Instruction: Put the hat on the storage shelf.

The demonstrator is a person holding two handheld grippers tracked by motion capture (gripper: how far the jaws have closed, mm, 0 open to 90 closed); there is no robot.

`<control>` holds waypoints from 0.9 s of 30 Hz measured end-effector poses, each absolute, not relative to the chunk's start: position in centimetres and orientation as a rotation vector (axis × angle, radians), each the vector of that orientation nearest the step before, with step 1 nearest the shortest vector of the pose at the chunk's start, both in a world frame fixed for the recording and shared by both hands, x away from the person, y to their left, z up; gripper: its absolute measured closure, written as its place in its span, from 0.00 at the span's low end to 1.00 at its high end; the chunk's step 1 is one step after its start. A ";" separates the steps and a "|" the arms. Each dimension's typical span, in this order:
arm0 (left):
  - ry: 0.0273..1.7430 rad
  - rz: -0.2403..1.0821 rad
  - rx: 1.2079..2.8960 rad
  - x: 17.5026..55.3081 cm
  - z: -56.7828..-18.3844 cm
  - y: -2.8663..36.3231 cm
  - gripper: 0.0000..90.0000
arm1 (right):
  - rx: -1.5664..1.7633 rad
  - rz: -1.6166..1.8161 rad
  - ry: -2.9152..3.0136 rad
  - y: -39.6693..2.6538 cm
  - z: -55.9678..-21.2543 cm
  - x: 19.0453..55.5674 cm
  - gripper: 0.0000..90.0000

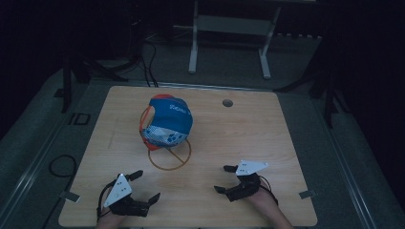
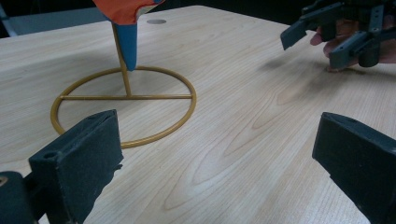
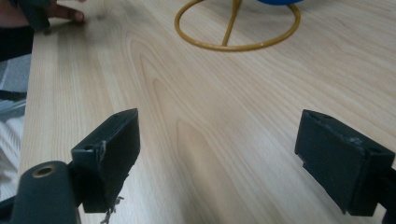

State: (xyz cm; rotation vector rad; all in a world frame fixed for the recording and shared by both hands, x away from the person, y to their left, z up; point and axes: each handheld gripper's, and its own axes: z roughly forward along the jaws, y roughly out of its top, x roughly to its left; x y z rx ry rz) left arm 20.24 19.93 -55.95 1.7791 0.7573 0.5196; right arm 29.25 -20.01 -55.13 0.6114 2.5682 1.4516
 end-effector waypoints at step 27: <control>0.763 0.535 1.784 20.0 -56.1 20.3 0.02 | 0.724 1.343 2.477 -25.8 -55.9 29.2 0.15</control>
